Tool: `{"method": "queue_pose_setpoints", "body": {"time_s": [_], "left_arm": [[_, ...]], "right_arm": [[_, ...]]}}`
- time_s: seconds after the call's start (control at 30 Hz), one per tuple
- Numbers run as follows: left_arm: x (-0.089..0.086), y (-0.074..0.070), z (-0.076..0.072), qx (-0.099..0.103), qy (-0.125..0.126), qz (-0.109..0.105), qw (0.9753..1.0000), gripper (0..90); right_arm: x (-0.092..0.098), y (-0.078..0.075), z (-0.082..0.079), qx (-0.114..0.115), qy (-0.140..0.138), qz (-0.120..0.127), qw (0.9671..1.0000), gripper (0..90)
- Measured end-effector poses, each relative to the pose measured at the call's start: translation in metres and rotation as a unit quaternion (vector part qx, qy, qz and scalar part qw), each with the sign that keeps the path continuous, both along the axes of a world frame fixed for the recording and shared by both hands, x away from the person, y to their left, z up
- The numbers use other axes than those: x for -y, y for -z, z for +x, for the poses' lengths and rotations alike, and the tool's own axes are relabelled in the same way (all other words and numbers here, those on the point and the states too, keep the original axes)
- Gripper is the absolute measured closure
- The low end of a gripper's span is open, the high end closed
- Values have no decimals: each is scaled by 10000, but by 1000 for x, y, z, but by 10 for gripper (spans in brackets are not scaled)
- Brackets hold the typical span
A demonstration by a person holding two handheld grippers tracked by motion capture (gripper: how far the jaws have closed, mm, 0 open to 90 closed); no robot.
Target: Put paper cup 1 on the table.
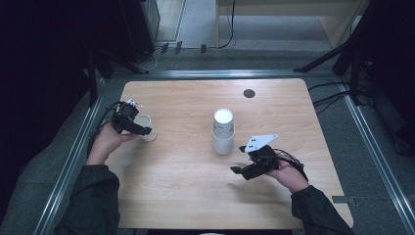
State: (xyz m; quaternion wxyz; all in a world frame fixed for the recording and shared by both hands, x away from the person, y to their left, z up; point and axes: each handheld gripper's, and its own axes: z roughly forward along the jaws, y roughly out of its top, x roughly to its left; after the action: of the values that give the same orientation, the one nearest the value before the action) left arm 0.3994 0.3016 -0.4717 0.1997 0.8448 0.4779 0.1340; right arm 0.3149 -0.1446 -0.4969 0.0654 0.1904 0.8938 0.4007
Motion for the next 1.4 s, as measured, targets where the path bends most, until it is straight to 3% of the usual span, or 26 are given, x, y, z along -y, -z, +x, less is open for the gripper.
{"method": "queue_pose_setpoints", "body": {"time_s": [0.27, 0.53, 0.8, 1.0, 1.17, 1.27, 1.4], "left_arm": [[4, 2, 2, 17, 37, -29, 10000, 192], [3, 1, 2, -2, 21, -207, 9998, 133], [1, -2, 1, -18, 24, -427, 9991, 120], [-2, -11, -3, 44, -49, -583, 9983, 119], [-8, -19, -7, 129, -68, -814, 9966, 119], [-10, -23, -10, 165, -84, -882, 9959, 120], [-11, -28, -14, 232, -41, -1007, 9946, 122]], "right_arm": [[0, 0, 0, 13, 5, -10, 10000, 207], [0, -1, 0, 20, -3, 27, 10000, 212], [2, -1, 1, 225, 6, 196, 9996, 217], [4, -4, 3, 89, 102, 382, 9992, 212], [4, -5, 6, -283, 187, 515, 9981, 196], [5, -5, 7, -143, 222, 476, 9985, 201], [4, -6, 9, -199, 159, 383, 9989, 189]]}}
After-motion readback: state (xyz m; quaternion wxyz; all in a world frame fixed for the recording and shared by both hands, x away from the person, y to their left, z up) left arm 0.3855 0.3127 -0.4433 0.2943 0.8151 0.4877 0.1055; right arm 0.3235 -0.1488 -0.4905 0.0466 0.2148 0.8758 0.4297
